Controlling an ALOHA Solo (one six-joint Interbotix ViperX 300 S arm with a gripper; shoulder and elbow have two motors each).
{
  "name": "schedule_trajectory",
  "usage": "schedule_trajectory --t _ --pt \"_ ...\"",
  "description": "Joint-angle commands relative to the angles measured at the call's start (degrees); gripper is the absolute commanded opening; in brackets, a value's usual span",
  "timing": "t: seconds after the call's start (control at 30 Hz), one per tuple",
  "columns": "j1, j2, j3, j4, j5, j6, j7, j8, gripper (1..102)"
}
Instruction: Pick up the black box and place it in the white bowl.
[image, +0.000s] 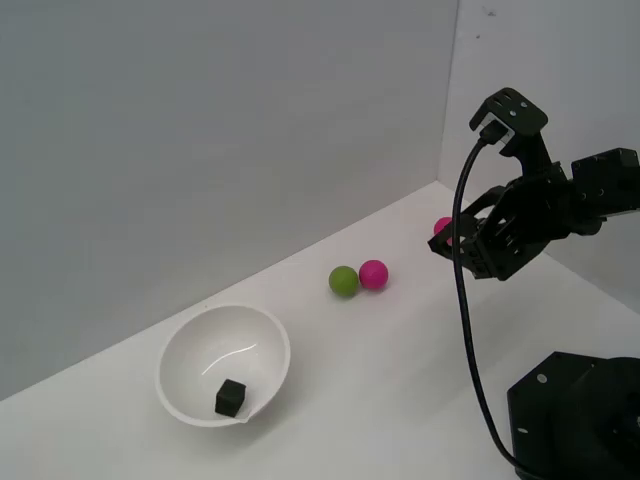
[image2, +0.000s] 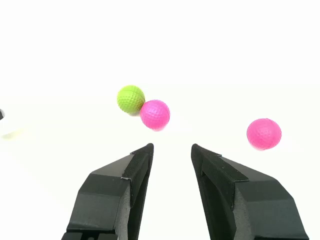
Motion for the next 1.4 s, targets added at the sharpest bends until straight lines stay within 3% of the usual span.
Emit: schedule_trajectory --t 0.0,1.37 --pt "0.62 1.23 1.14 -0.26 -0.79 -0.18 -0.09 0.44 43" --pt "1.05 -1.05 -1.23 -0.44 -0.97 -0.18 0.18 0.44 43"
